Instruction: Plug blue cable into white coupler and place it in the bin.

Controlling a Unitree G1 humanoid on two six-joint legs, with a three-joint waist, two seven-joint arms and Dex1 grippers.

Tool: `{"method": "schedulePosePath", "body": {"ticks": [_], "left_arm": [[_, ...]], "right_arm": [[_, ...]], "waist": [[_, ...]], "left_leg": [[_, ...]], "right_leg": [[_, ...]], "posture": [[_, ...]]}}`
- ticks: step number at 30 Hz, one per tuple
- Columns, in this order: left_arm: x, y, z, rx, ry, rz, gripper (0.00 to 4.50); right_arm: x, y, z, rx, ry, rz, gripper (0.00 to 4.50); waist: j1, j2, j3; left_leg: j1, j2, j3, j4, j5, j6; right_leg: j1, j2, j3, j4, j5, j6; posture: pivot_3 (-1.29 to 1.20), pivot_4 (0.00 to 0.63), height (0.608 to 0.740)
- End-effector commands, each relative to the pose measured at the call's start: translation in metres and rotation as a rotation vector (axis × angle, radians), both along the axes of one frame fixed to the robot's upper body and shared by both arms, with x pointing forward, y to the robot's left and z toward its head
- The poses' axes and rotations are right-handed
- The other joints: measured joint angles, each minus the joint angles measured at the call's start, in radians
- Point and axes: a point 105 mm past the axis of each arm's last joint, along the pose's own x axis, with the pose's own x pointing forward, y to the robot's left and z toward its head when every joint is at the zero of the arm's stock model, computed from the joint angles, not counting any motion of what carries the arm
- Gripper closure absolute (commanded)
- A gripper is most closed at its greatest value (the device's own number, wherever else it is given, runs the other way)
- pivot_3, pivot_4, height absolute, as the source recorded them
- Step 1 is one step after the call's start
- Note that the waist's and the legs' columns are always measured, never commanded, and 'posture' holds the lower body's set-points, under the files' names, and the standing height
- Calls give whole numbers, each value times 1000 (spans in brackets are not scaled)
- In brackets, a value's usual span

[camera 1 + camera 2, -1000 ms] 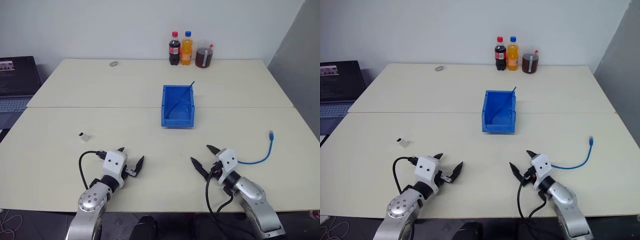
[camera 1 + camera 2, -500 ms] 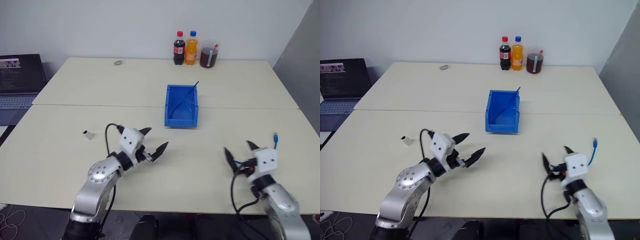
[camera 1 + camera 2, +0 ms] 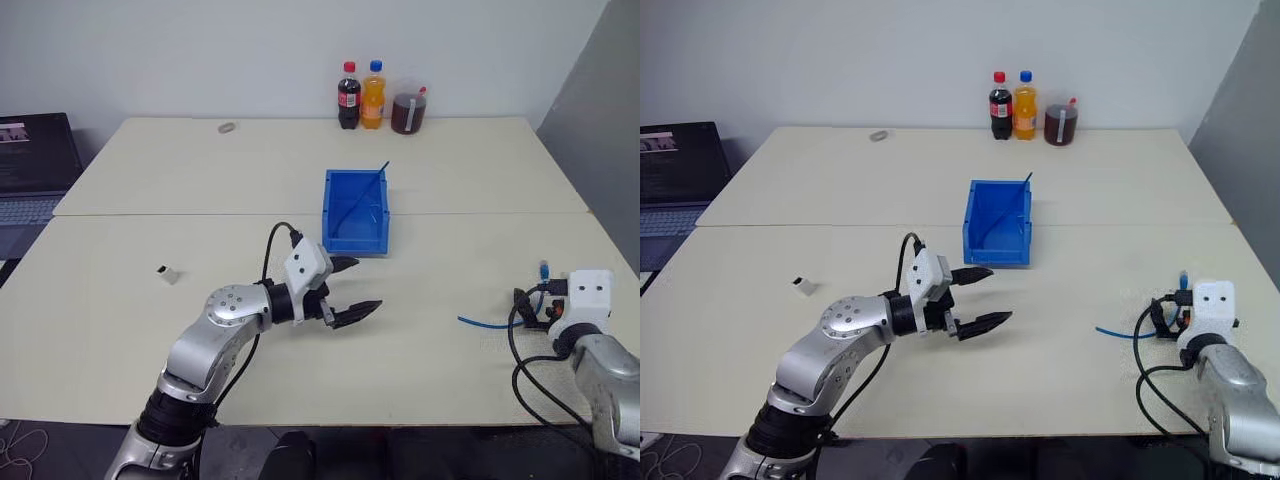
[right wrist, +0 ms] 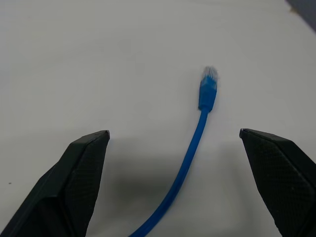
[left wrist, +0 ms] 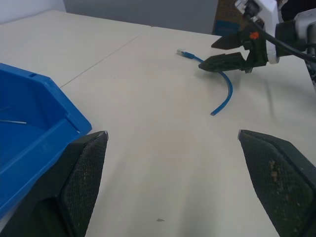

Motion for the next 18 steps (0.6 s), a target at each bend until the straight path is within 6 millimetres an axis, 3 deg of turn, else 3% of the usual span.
{"method": "schedulePosePath", "body": {"ticks": [1, 3, 10, 18], "left_arm": [[-4, -5, 10, -12, -31, -42, 43], [-5, -4, 9, -11, -31, -42, 43], [-4, 0, 5, 6, -32, -35, 0], [-4, 6, -1, 24, -26, -20, 0]], "right_arm": [[5, -23, 2, 42, 23, -105, 0], [8, -24, 0, 45, 40, -104, 0], [11, -24, -4, 58, 71, -82, 1741], [13, -40, 3, 34, 61, -79, 3689]], "waist": [[0, 0, 0], [0, 0, 0], [1, 0, 0], [4, 0, 0]], "left_leg": [[0, 0, 1, 0, 0, 0], [0, -1, 1, 0, 0, 0], [0, 0, 1, 1, 0, 0], [0, -1, 1, 2, 0, 0]], "right_leg": [[0, -1, 1, 0, 0, 0], [0, -1, 1, 0, 0, 0], [0, -1, 0, 0, 0, 0], [1, -1, 1, 0, 1, 1]], "posture": [[0, 150, 740], [0, 150, 740], [0, 150, 740], [0, 150, 740]]}}
